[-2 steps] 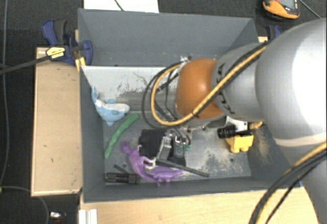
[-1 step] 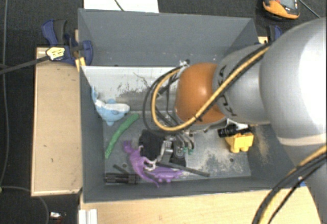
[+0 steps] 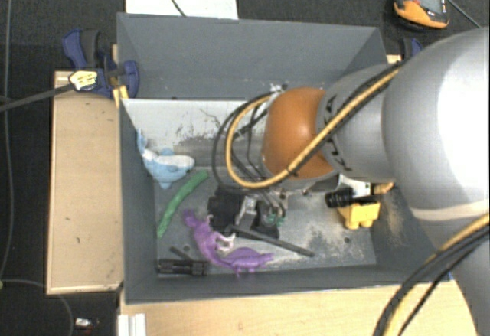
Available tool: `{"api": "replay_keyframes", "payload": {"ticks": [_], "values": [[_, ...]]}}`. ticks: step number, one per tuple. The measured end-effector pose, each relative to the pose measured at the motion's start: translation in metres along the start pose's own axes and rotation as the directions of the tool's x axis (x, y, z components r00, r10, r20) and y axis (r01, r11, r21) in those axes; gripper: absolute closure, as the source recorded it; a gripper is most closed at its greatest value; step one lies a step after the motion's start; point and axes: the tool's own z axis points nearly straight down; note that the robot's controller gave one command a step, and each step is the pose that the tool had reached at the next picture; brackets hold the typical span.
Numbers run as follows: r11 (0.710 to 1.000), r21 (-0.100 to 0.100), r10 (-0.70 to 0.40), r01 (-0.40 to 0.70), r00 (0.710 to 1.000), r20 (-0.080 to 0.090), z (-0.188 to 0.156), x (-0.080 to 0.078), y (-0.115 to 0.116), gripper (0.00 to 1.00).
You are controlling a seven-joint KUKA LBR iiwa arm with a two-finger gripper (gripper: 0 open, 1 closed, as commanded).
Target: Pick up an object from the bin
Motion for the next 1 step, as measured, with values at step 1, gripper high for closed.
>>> {"api": "replay_keyframes", "payload": {"ticks": [1], "values": [[1.000,0.000,0.001,-0.001,1.000,0.000,-0.0002,0.0001,0.0000,1.00]]}}
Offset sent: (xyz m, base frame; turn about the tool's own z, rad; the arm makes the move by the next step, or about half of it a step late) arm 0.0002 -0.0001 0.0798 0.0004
